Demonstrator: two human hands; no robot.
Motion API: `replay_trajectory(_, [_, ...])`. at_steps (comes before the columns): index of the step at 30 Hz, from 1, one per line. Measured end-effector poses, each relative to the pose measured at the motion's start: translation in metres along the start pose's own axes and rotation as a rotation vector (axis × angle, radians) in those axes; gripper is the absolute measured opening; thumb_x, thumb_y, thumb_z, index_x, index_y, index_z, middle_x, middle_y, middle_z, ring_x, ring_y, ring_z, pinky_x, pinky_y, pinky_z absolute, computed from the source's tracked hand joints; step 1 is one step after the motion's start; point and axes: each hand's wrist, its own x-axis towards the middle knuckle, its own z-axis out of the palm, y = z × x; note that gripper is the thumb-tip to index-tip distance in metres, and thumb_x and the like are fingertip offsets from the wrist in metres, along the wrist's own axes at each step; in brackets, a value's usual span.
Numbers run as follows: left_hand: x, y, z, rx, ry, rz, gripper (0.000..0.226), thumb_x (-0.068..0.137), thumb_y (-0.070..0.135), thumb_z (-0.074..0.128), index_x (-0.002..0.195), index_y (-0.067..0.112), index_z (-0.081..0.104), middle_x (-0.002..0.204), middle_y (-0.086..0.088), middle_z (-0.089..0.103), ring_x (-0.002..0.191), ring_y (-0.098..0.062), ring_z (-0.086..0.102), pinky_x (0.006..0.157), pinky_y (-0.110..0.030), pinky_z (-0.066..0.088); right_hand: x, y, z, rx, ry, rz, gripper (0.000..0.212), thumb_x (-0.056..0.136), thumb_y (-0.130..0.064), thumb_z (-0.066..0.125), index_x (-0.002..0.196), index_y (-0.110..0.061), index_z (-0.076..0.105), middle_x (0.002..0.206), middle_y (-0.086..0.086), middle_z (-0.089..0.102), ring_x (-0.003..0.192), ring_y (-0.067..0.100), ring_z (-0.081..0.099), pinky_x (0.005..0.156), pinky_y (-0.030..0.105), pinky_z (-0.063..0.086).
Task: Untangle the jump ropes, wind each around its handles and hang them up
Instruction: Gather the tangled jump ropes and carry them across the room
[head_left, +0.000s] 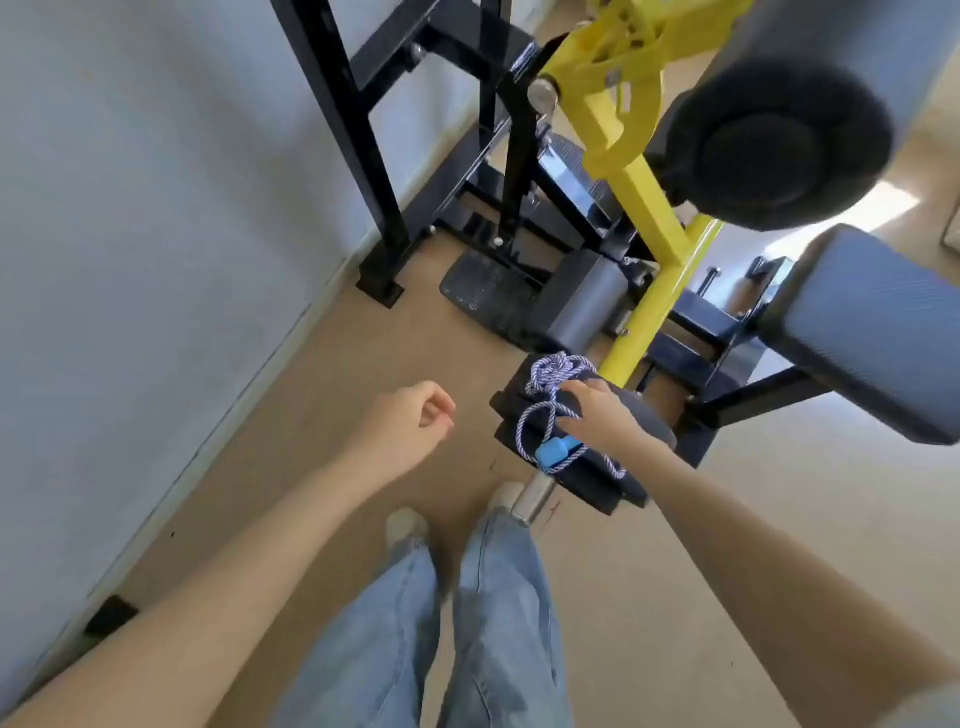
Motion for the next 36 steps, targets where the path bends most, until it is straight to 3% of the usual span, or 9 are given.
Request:
replay_trajectory(4, [0.046, -0.023, 0.049, 0.001, 0.017, -0.086, 0.025, 0.086, 0.011, 0.052, 0.076, 0.035, 0.049, 0.088, 0.001, 0.066, 0.083, -0.016, 0.064, 0.082, -0.034, 0.051, 0.081, 0.016, 0.027, -0.336, -0.099, -0.073, 0.071, 0.084, -0.031, 0.064, 0.143, -0.032, 0.024, 0.155, 0.01, 0.003, 0.138, 0.041, 0.01, 0.108, 0.056, 0.022])
replay_trajectory(10, [0.065, -0.033, 0.079, -0.018, 0.011, -0.101, 0.028, 0.089, 0.011, 0.049, 0.077, 0.036, 0.045, 0.092, 0.0, 0.067, 0.082, -0.016, 0.064, 0.079, -0.032, 0.051, 0.084, 0.022, 0.052, -0.527, -0.007, -0.242, 0.044, 0.082, -0.018, 0.062, 0.121, -0.012, 0.042, 0.129, 0.013, 0.036, 0.118, 0.038, 0.034, 0.09, 0.049, 0.038])
replay_trajectory(13, [0.061, -0.017, 0.076, -0.034, 0.002, -0.079, 0.025, 0.088, 0.017, 0.056, 0.107, 0.03, 0.048, 0.118, 0.002, 0.059, 0.09, -0.007, 0.057, 0.076, -0.021, 0.047, 0.044, 0.017, 0.029, -0.081, 0.044, -0.208, 0.03, 0.077, -0.014, 0.065, 0.095, -0.012, 0.041, 0.105, 0.011, 0.045, 0.085, 0.025, 0.044, 0.067, 0.036, 0.039])
replay_trajectory(18, [0.049, 0.036, 0.08, -0.111, -0.318, 0.245, 0.112, 0.058, 0.038, 0.085, 0.135, 0.054, 0.006, 0.151, 0.013, 0.013, 0.137, -0.004, 0.008, 0.11, -0.027, 0.01, -0.073, -0.017, -0.028, 0.943, 0.093, -0.161, 0.025, 0.067, -0.007, 0.065, 0.077, -0.009, 0.042, 0.075, 0.004, 0.048, 0.066, 0.011, 0.046, 0.058, 0.024, 0.04])
replay_trajectory(22, [0.039, 0.077, 0.091, 0.057, -0.448, 0.452, 0.07, 0.068, 0.029, 0.075, 0.131, 0.026, 0.045, 0.137, 0.004, 0.048, 0.138, -0.017, 0.026, 0.113, -0.039, 0.01, -0.149, -0.026, -0.06, 1.415, 0.196, -0.123, 0.017, 0.069, -0.006, 0.057, 0.075, -0.015, 0.044, 0.07, 0.001, 0.057, 0.067, 0.014, 0.057, 0.052, 0.021, 0.047])
replay_trajectory(25, [0.013, 0.093, 0.079, -0.112, -0.561, 0.332, 0.009, 0.083, 0.015, 0.066, 0.089, 0.018, 0.06, 0.084, 0.004, 0.067, 0.08, -0.007, 0.063, 0.085, -0.032, 0.046, -0.187, -0.019, -0.07, 1.648, 0.338, -0.092, 0.015, 0.076, -0.005, 0.054, 0.079, -0.015, 0.044, 0.076, 0.003, 0.059, 0.067, 0.012, 0.062, 0.052, 0.022, 0.05])
replay_trajectory(28, [-0.019, 0.118, 0.057, -0.237, -0.64, 0.229, 0.007, 0.089, 0.015, 0.058, 0.087, 0.015, 0.052, 0.064, 0.005, 0.063, 0.061, -0.004, 0.058, 0.068, -0.023, 0.046, -0.22, 0.004, -0.07, 1.559, 0.486, -0.005, 0.02, 0.087, 0.002, 0.05, 0.089, -0.017, 0.048, 0.089, 0.006, 0.058, 0.07, 0.013, 0.062, 0.056, 0.022, 0.051])
replay_trajectory(32, [-0.077, 0.177, 0.044, -0.614, -0.769, 0.128, 0.005, 0.09, 0.008, 0.052, 0.09, 0.012, 0.05, 0.056, 0.002, 0.058, 0.057, -0.014, 0.058, 0.062, -0.031, 0.049, -0.26, 0.032, -0.051, 1.564, 0.083, -0.122, 0.058, 0.079, 0.006, 0.059, 0.124, -0.029, 0.047, 0.12, 0.001, 0.059, 0.092, 0.013, 0.065, 0.076, 0.027, 0.055])
replay_trajectory(36, [-0.129, 0.237, 0.078, -0.61, -0.847, 0.117, 0.005, 0.092, 0.006, 0.047, 0.097, 0.006, 0.048, 0.054, 0.0, 0.05, 0.053, -0.014, 0.054, 0.053, -0.022, 0.051, -0.29, 0.042, -0.048, 1.736, -0.161, -0.234, 0.039, 0.067, 0.003, 0.059, 0.091, -0.025, 0.071, 0.084, -0.005, 0.072, 0.078, 0.008, 0.068, 0.067, 0.024, 0.056])
